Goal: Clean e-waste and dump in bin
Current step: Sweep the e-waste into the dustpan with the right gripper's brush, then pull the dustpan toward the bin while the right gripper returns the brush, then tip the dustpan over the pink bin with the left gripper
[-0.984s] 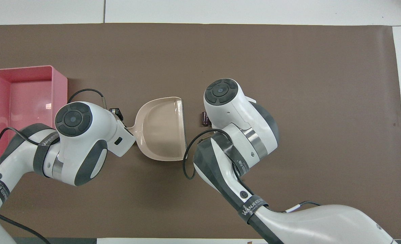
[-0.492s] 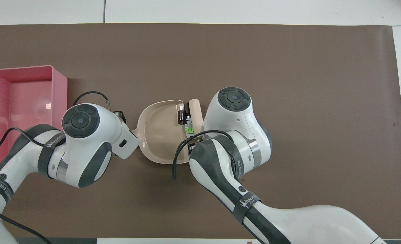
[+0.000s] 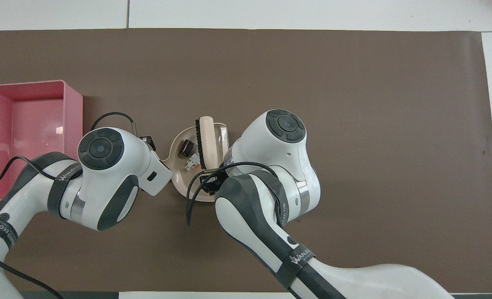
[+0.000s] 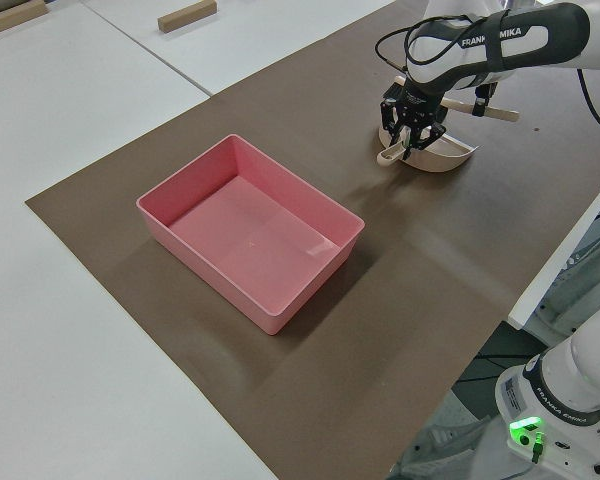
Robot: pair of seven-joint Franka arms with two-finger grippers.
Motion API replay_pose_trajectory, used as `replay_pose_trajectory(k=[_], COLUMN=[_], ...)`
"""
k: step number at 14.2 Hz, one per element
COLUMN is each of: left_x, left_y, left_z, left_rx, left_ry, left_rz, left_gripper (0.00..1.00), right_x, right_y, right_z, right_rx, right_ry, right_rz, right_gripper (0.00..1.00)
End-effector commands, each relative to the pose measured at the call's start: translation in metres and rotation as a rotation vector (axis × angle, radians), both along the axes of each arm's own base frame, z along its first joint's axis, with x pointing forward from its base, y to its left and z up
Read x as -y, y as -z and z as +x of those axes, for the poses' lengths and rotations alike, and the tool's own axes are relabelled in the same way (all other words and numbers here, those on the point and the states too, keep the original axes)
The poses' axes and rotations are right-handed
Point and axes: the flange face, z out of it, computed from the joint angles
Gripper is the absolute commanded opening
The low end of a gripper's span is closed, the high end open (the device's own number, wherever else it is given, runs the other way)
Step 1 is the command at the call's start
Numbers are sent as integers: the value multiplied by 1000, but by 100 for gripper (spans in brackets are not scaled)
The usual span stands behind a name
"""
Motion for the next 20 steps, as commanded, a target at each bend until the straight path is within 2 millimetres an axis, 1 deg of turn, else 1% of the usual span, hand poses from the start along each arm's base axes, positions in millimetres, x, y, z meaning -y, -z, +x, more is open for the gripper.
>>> replay_pose_trajectory(k=[1,2,3,4,5,6,7,8,10,11,13,15,16,17,18,19,20], left_x=[-1,-5,-9,-17,-24,-30,-42,-53,-74,-83,-99,-126,-136,-152,-168,-187,-206], left_y=[-6,-5,-7,-7,-6,-4,-4,-4,-9,-15,-36,-64,-78,-88,-95,-99,-106], left_z=[-2,0,5,9,12,15,20,25,34,38,53,72,79,85,91,96,100], left_rx=[4,3,18,20,2,-17,-27,-33,-25,-28,-40,-44,-48,-54,-69,-76,-56], left_ry=[34,71,112,134,133,145,142,135,114,98,66,26,16,-4,-24,-42,-36], left_rz=[10,9,-7,-20,-61,-115,-174,-221,-273,-292,-345,-373,-382,-388,-394,-399,-400], left_gripper=[1,1,1,0,0,0,0,0,1,1,0,1,1,0,0,0,0], right_x=[11,18,33,57,94,129,163,205,280,317,379,434,457,468,484,496,501], right_y=[-28,-42,-66,-82,-94,-103,-108,-108,-101,-91,-65,-38,-26,-16,-4,1,9], right_z=[-5,-7,-9,-3,7,14,21,31,40,38,23,10,5,1,-4,-9,-15], right_rx=[-26,-33,-26,13,20,11,-3,-28,-50,-58,-60,-78,-74,-66,-54,-35,-24], right_ry=[-3,9,63,109,149,160,161,166,130,116,51,21,13,5,2,14,26], right_rz=[24,11,-43,-148,-247,-288,-304,-338,-397,-441,-521,-556,-568,-577,-575,-570,-569], right_gripper=[0,0,0,0,0,0,0,0,0,0,0,0,0,0,0,0,0])
